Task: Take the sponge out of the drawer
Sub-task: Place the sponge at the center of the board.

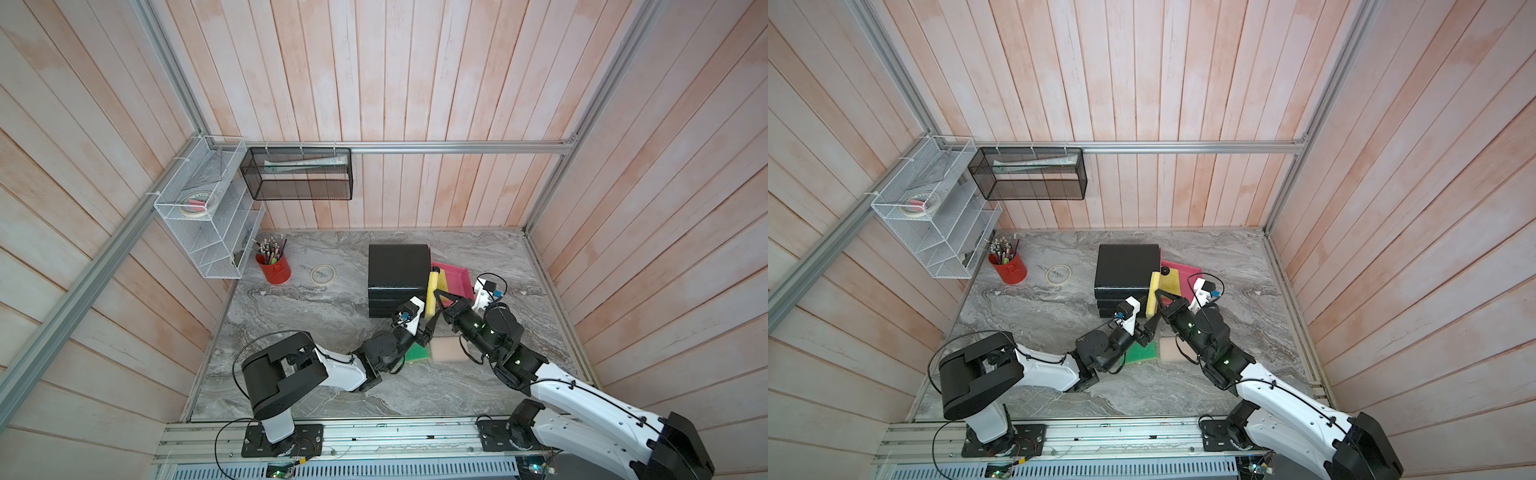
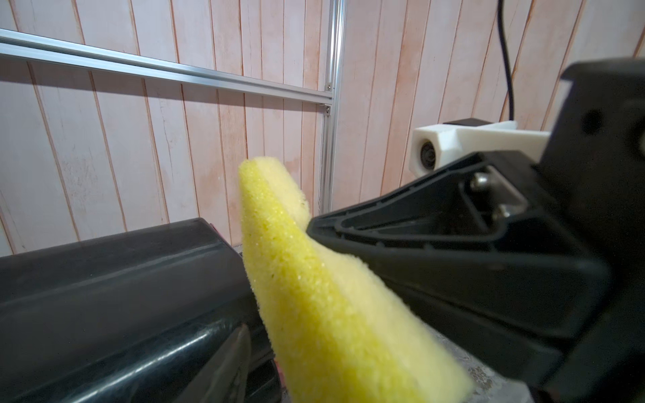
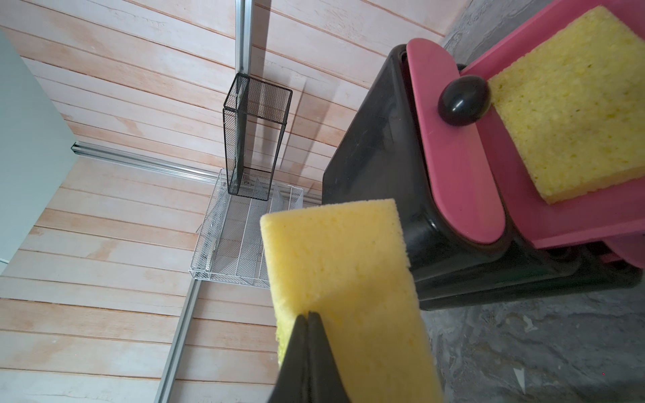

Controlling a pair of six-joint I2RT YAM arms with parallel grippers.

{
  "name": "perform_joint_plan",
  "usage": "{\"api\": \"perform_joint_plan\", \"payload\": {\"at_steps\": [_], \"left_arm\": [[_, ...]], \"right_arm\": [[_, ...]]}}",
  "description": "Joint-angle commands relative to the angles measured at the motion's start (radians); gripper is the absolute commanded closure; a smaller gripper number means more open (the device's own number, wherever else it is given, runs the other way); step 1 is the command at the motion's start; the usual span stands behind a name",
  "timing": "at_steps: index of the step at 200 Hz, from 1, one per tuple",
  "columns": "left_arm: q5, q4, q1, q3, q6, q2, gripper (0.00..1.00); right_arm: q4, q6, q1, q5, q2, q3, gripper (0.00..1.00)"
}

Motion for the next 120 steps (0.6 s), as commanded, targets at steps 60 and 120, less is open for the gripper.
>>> {"api": "perform_joint_plan", "payload": {"at_steps": [60, 120], "left_arm": [[-0.012, 0.018, 0.001, -0.036, -0.004, -0.033, 0.87], [-0.005, -0.005, 0.000, -0.093, -0.008, -0.155, 1.00]], "right_arm": [[0.089, 0.058, 0.000, -0.051, 0.048, -0.016, 1.00], [0.070, -0.003, -0.022, -0.041, 0.004, -0.013, 0.56]]}}
